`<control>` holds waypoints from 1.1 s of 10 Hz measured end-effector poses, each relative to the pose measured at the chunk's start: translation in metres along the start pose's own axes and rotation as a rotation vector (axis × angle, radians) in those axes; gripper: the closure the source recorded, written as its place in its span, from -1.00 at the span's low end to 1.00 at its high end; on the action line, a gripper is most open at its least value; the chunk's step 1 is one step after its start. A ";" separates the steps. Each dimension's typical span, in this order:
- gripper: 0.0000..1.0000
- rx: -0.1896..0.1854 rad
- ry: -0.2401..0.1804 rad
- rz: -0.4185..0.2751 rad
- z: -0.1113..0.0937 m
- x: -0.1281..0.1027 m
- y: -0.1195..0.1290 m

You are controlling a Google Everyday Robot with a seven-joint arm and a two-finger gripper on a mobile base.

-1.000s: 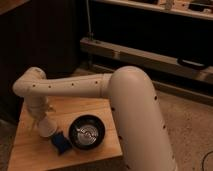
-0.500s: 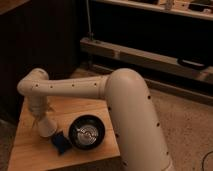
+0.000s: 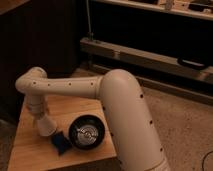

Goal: Place the ceramic cup in the ceramic bowl

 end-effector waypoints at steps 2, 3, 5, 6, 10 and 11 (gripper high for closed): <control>0.97 0.003 -0.024 -0.014 -0.010 0.005 -0.004; 1.00 0.003 -0.033 -0.011 -0.016 0.005 -0.004; 1.00 0.002 -0.028 -0.007 -0.040 0.006 -0.006; 1.00 -0.004 -0.020 -0.005 -0.058 0.007 -0.007; 1.00 -0.057 0.026 0.032 -0.136 -0.001 -0.003; 1.00 -0.077 0.040 0.059 -0.149 -0.012 0.002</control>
